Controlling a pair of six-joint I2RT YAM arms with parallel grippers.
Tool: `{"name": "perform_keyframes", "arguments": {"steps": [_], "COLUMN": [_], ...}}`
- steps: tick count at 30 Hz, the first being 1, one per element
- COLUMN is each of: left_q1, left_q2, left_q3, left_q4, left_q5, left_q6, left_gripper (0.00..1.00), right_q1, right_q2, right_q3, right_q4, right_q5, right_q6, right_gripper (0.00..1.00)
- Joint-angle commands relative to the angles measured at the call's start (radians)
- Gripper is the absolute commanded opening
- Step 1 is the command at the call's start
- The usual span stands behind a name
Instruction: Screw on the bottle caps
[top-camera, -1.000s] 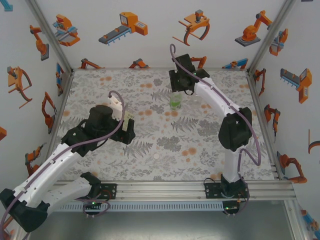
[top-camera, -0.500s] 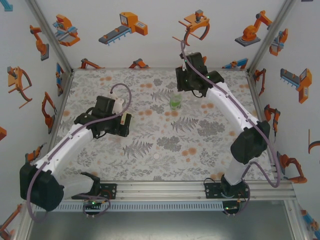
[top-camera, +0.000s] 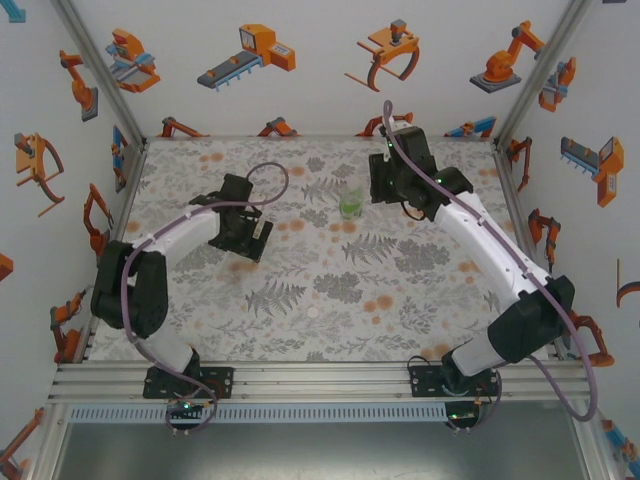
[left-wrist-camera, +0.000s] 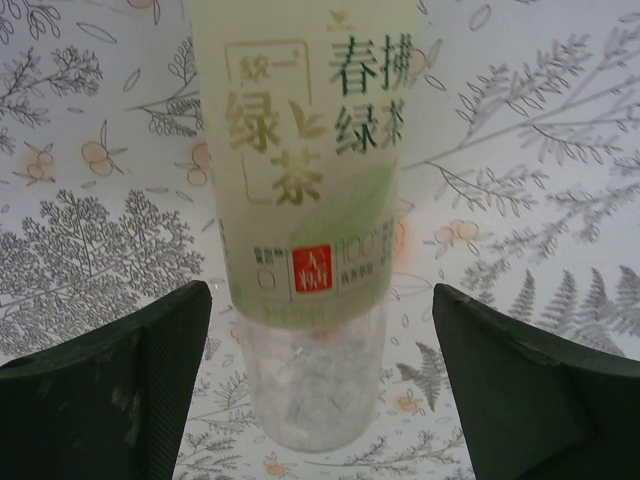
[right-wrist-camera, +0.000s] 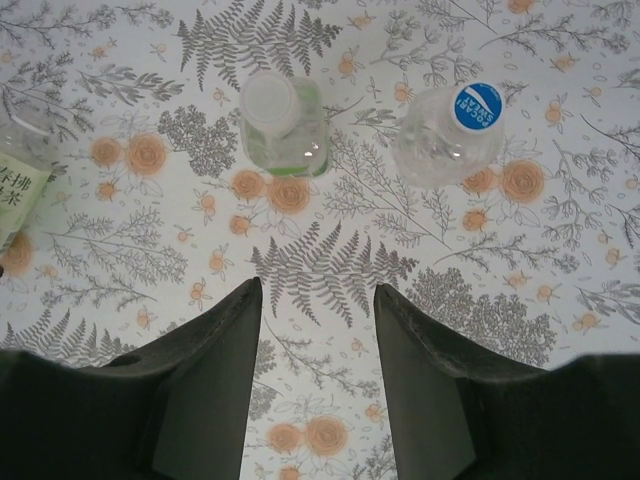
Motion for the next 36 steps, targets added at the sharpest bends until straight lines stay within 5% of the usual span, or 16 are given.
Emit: {"name": "perform_keyframes", "arguments": {"steps": [1,21,36], "left_q1": [0.007,0.011,0.05], "left_q2": [0.065,0.191,-0.175], "left_q3": [0.055,0.122,-0.006], "left_q4": [-0.001,-0.024,0.022], "left_q5": [-0.047,0.025,0.159], "left_q6": [0.034,0.041,0.007], "left_gripper": [0.84,0.58,0.38], "right_q1": [-0.002,-0.002,0.107], "right_q2": [-0.05,-0.115,-0.142], "right_q3": [-0.017,-0.064,-0.069], "right_q4": [0.007,-0.027,-0.09], "right_q5": [0.029,0.058,0.017], "right_q6": [0.015,0.018,0.063], "right_gripper": [0.47,0.47,0.43]}}
